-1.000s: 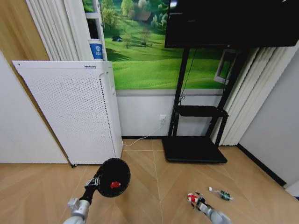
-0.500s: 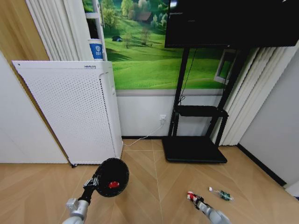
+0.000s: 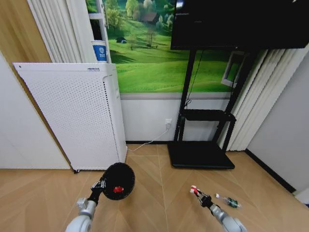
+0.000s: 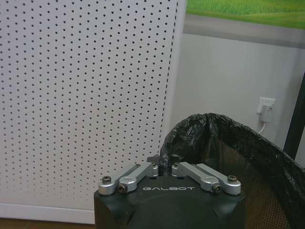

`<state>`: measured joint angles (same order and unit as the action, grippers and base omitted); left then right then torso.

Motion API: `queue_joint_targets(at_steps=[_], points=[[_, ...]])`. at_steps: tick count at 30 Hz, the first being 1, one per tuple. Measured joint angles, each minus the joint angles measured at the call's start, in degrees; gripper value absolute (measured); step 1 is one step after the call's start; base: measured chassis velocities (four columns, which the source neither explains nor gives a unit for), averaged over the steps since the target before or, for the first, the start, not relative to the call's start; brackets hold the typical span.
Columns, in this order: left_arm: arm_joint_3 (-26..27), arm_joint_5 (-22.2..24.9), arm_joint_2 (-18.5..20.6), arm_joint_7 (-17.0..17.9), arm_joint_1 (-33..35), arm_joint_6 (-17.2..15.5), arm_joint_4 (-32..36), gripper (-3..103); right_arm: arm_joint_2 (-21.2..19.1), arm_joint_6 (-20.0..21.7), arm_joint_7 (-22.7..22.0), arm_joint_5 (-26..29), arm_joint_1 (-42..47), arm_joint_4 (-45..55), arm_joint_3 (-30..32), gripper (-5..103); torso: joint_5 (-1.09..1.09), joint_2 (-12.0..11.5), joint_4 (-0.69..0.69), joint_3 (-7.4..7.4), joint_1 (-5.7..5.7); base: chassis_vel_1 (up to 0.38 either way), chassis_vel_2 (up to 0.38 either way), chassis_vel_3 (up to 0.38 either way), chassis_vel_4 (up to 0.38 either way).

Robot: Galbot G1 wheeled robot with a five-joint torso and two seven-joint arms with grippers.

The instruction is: Pick up the trash bin and place the garbage on the floor into it.

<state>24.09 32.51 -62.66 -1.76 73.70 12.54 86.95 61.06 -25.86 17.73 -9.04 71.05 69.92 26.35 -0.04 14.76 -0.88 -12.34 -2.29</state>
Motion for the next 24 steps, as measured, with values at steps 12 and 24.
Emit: queue_joint_targets(at_steps=[12,24], points=[[-20.8,0.6,6.1,-0.5,-17.6,1.2,-12.8,6,-1.0,-4.8,7.3,9.5,8.3,16.3,-0.9,19,0.02,0.0,-0.03,0.0,0.0,0.0,0.0,0.0,0.0],[-46.0,2.1,-1.0,-0.3,-32.7,1.3,-20.7,6,0.8,-4.9,7.5,8.2,9.8,18.8,-1.8,19,0.05,0.0,-0.04,-0.01,-0.01,0.0,0.0,0.0,0.0]])
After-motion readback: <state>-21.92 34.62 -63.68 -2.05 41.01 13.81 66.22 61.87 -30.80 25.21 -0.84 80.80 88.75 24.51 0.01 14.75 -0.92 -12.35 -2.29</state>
